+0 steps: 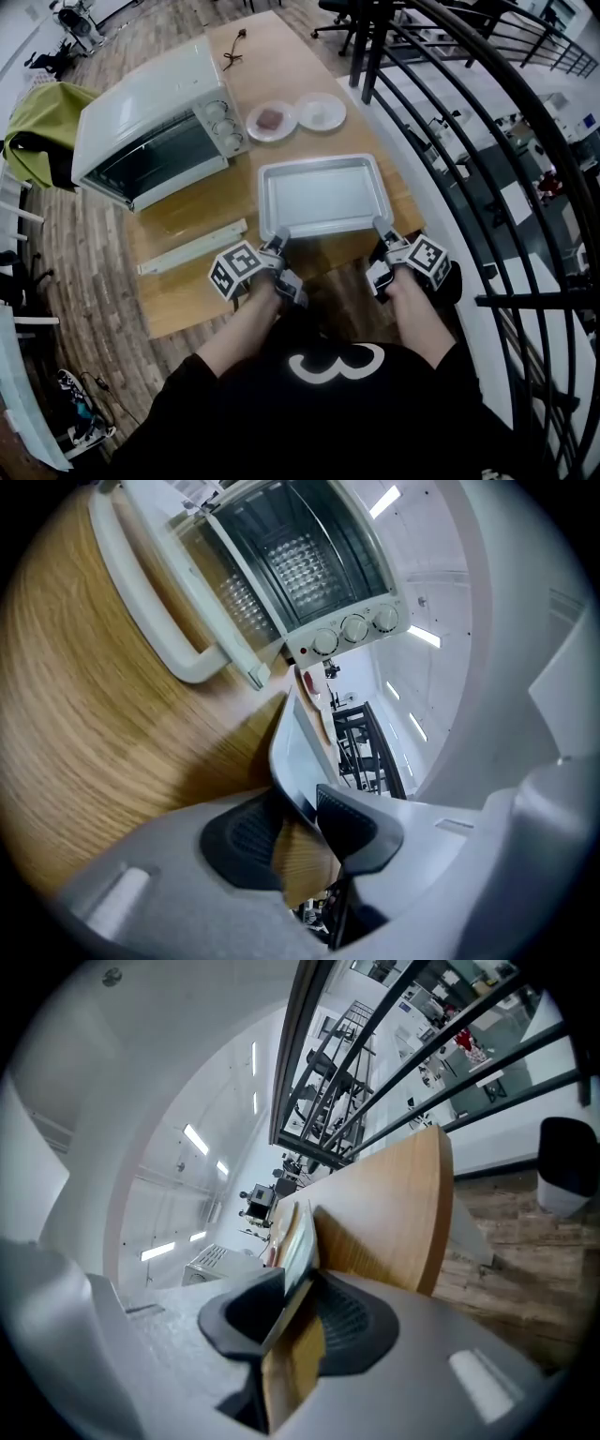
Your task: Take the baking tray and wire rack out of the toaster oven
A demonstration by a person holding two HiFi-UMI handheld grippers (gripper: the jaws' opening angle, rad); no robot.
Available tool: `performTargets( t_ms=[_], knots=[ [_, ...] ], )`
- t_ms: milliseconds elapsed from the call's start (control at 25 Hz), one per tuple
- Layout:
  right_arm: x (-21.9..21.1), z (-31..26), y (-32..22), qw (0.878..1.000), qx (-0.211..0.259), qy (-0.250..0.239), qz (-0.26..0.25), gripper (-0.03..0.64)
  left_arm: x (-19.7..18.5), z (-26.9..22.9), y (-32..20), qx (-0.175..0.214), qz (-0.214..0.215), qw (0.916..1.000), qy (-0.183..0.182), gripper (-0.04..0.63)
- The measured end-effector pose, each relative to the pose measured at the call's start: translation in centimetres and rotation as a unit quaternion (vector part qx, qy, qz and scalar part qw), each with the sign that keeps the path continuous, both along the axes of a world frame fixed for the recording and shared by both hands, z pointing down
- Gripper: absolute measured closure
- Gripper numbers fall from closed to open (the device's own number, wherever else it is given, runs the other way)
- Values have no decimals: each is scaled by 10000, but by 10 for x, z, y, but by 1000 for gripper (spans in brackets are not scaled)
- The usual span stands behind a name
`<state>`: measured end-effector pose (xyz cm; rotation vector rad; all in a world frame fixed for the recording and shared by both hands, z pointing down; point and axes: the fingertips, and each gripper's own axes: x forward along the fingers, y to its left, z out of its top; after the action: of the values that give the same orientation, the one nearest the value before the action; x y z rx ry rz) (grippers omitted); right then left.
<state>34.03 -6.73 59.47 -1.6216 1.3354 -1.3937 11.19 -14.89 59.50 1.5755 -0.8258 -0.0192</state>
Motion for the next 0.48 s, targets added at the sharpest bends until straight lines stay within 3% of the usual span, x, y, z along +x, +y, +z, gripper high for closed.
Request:
performTargets(
  t_ms=[160,480],
  knots=[
    [2,10,-3,9976,-489,420,-233,515,2,12,1,-128,170,9995,-213,472],
    [1,11,-6,9924,-724,849,-528,505,5,14,5,-69,670,9968,-437,468]
  ],
)
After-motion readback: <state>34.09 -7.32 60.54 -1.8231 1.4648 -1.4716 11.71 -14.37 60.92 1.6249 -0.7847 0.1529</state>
